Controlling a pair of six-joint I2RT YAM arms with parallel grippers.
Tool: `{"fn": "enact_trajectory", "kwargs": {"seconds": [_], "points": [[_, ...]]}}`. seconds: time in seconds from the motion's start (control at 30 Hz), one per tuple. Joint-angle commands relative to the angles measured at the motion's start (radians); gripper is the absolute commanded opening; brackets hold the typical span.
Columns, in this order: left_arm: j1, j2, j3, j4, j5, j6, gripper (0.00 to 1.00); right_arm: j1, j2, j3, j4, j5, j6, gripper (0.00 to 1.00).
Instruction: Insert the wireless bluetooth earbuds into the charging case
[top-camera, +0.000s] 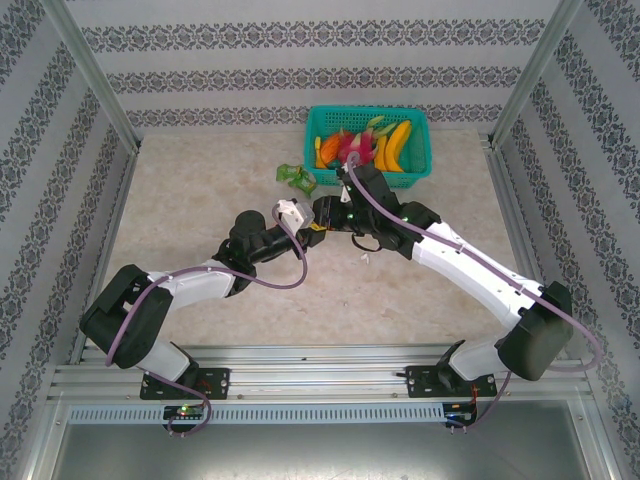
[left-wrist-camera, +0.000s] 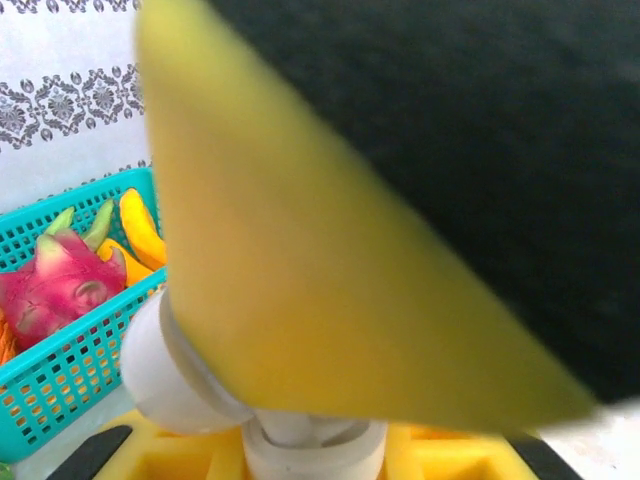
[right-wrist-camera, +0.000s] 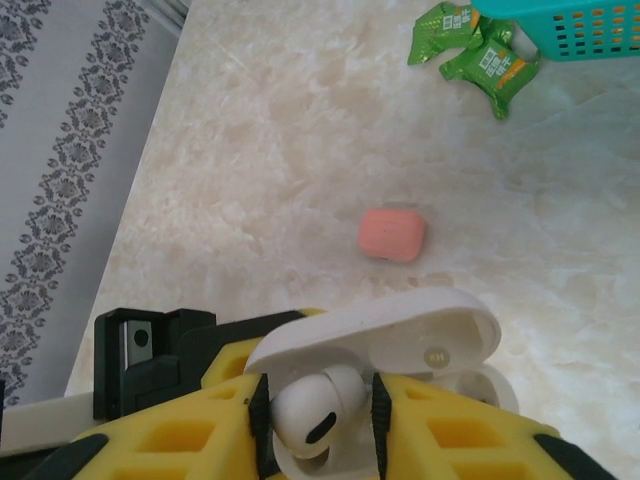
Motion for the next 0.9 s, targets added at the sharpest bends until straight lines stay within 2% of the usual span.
{"fn": "enact_trajectory", "kwargs": {"seconds": [0.0,0.4,0.73,0.87], "points": [[-0.010,-0.046,0.010,0.068,0.042,0.006,0.00,-0.016,0.008,0.013,-0.030,0.025,0.008,0.37],[-0.010,-0.046,0.005,0.081,0.029,-0.001,0.00,-0.027,-0.012,-0.018,-0.024,0.024,0.015,0.39],[-0.011,-0.044,0.008,0.090,0.028,-0.010,0.00,-0.016,-0.029,-0.051,0.052,-0.014,0.022,0.26],[-0.010,-0.044,0.009,0.088,0.028,-0.008,0.00,-0.010,-0.039,-0.070,0.092,-0.012,0.030,0.24]]}}
